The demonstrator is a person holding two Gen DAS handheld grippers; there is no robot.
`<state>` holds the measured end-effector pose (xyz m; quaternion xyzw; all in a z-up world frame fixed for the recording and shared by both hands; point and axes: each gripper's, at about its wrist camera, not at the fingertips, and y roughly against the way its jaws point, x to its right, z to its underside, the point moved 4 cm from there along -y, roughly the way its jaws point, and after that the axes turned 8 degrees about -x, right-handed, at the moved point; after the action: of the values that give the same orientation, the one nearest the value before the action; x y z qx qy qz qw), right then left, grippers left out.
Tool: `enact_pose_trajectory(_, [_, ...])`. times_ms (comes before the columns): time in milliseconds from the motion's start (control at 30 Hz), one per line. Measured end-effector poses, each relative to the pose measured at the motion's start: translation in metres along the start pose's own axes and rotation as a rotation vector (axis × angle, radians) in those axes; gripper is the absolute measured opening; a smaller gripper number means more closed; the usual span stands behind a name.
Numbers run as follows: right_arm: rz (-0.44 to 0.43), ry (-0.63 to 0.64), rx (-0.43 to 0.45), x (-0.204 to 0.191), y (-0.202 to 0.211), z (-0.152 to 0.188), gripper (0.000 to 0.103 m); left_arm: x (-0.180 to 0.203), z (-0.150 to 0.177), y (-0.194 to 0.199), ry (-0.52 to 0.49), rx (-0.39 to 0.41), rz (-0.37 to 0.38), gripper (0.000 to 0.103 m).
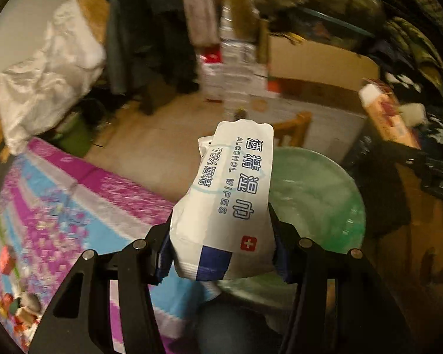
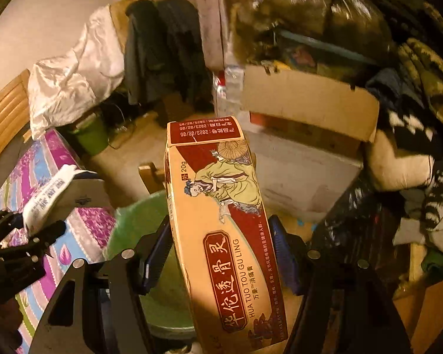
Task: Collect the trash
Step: 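Open both grippers to drop the box and wipes pack into the green bin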
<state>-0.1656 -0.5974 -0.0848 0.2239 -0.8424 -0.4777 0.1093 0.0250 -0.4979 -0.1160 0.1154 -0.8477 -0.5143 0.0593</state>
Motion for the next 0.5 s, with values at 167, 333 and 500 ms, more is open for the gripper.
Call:
enact_pose_trajectory(167, [-0.046,-0.035,-0.039,0.007,-0.014,0.009,0.065,0.016,0.002,-0.020,-0.002,-0.044,0.090,0.052])
enact_pose_trajectory(333, [-0.138,-0.045,-0.040,0.007,-0.029,0.007,0.067,0.021,-0.003,-0.035,0.005,-0.075,0.149,0.060])
enact_pose_trajectory(500, [-0.190,-0.084,-0.060,0.008,-0.048,0.011,0.083,0.010,-0.005,-0.034,0.051,-0.058,0.140,0.078])
